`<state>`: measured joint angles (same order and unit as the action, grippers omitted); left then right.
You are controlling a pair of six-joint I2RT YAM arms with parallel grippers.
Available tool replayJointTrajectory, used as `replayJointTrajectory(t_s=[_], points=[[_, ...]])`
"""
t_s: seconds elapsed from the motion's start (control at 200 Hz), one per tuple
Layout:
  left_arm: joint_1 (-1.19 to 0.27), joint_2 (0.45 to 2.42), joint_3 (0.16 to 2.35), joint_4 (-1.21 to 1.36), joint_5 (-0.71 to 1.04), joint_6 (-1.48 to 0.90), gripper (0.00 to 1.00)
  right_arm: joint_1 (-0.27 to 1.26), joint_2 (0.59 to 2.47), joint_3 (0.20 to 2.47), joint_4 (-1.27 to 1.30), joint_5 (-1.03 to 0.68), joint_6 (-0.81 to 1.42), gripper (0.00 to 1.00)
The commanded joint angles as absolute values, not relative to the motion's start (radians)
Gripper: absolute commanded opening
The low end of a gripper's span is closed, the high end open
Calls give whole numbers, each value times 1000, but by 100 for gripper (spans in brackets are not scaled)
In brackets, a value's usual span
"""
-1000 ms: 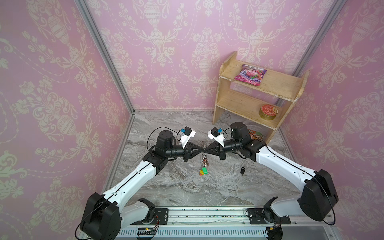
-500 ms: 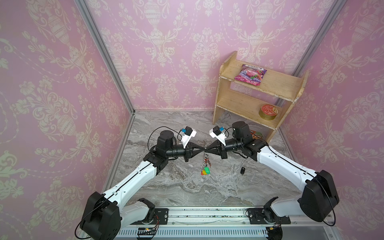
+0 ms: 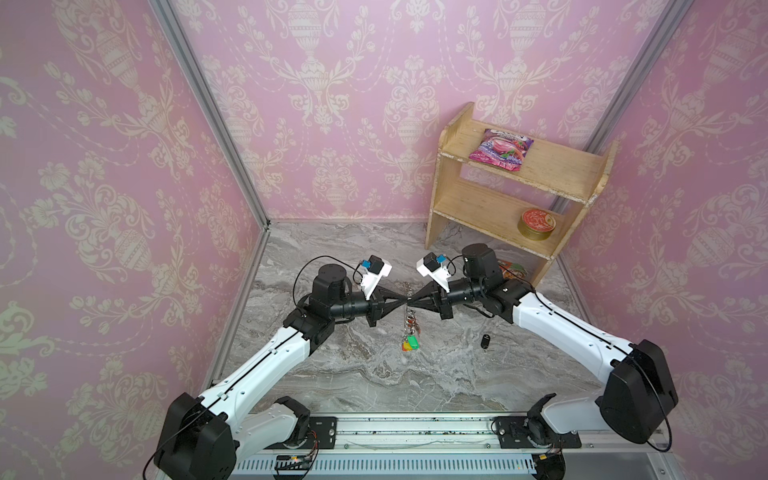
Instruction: Put the keys on the keyring
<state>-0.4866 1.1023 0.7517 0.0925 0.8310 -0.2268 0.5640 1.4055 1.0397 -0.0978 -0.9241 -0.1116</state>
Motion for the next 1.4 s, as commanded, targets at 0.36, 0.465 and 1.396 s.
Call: replayJointTrajectory(t_s=[0.36, 0.465, 1.396], points=[[-530, 1102, 592, 51, 744, -292, 0, 688, 1571, 917, 262, -822, 55, 0], [-531, 1129, 569, 91, 735, -316, 0, 694, 1601, 916, 268, -821, 58, 0], [-534, 1169, 515, 191, 698, -432, 0, 728, 1429, 685, 112, -603, 142, 0]])
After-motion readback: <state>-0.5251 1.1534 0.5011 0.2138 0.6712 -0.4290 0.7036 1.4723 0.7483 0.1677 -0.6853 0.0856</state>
